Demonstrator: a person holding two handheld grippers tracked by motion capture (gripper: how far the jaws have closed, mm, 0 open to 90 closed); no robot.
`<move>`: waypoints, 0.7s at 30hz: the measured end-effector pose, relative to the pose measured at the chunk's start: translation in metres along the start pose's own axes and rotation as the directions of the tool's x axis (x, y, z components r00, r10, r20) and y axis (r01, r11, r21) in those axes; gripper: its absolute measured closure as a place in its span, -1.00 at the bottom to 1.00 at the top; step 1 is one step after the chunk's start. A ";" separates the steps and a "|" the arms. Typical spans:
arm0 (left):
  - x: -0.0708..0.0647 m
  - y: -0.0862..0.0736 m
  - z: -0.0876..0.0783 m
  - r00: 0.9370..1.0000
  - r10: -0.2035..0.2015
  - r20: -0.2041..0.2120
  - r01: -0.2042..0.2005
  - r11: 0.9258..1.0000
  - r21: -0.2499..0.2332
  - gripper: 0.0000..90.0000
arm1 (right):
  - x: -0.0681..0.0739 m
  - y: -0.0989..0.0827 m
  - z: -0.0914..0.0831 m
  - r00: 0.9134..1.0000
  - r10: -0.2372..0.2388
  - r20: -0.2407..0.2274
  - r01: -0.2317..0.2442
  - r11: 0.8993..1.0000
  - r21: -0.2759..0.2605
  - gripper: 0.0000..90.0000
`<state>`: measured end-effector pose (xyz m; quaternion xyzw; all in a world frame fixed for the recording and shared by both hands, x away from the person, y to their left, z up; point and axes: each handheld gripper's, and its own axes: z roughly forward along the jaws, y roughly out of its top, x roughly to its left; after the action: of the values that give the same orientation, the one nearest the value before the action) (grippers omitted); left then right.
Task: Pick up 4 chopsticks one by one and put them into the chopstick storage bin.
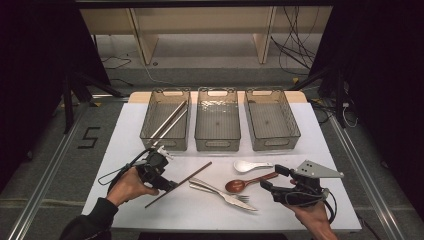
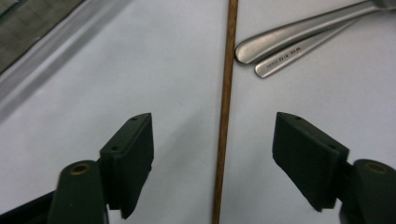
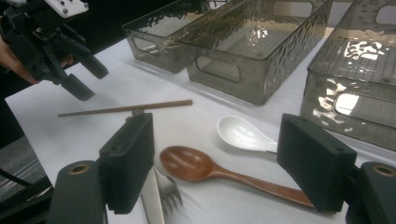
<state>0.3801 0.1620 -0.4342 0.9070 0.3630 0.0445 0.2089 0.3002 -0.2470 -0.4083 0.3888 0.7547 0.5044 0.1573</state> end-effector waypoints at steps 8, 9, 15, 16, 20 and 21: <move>-0.004 -0.003 0.011 1.000 0.025 0.010 -0.026 0.998 0.054 0.01 | 0.001 0.000 0.000 1.000 -0.001 -0.001 0.001 1.000 0.003 -0.37; -0.004 -0.003 0.012 0.999 0.034 0.015 -0.035 0.997 0.064 0.05 | 0.001 0.000 0.000 1.000 -0.001 -0.001 0.001 1.000 0.003 -0.37; -0.004 -0.004 0.019 0.999 0.039 0.022 -0.040 0.995 0.091 0.26 | 0.000 0.000 0.000 1.000 -0.001 -0.001 0.001 1.000 0.002 -0.37; -0.004 -0.004 0.019 0.999 0.041 0.023 -0.043 0.994 0.099 0.29 | 0.000 0.000 0.001 1.000 -0.001 -0.001 0.001 1.000 0.002 -0.37; -0.005 -0.004 0.024 0.999 0.044 0.021 -0.046 0.993 0.109 0.41 | 0.001 0.000 0.001 1.000 -0.001 -0.001 0.001 1.000 0.003 -0.37; -0.005 -0.003 0.025 0.999 0.048 0.023 -0.050 0.992 0.115 0.43 | 0.001 0.000 0.001 1.000 0.001 -0.002 -0.001 1.000 0.004 -0.37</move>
<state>0.3805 0.1520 -0.4577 0.9266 0.3404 0.0197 0.1586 0.3001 -0.2459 -0.4083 0.3889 0.7557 0.5034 0.1558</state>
